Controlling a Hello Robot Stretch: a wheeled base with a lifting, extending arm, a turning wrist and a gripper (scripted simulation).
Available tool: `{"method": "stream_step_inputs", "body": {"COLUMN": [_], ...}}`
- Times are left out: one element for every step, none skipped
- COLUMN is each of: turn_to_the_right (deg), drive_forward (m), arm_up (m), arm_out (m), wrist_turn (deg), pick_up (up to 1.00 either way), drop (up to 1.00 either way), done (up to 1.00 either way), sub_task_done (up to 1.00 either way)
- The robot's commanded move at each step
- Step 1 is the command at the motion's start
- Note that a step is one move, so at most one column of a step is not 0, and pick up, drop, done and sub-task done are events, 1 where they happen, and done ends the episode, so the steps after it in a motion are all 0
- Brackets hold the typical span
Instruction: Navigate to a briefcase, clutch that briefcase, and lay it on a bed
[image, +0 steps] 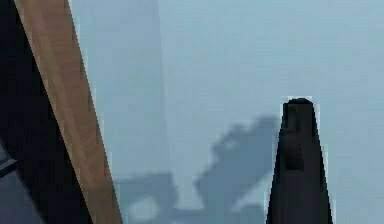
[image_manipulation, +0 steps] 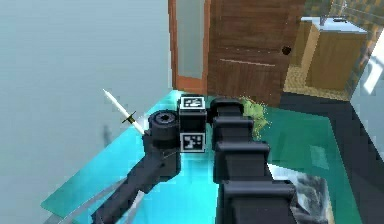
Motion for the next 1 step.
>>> {"method": "stream_step_inputs", "body": {"turn_to_the_right": [0.0], "drive_forward": [0.00], "arm_up": [0.00], "arm_out": [-0.12], "wrist_turn": [0.0], "pick_up": [0.00], "drop": [0.00], "done": [0.00], "sub_task_done": [0.00]}}
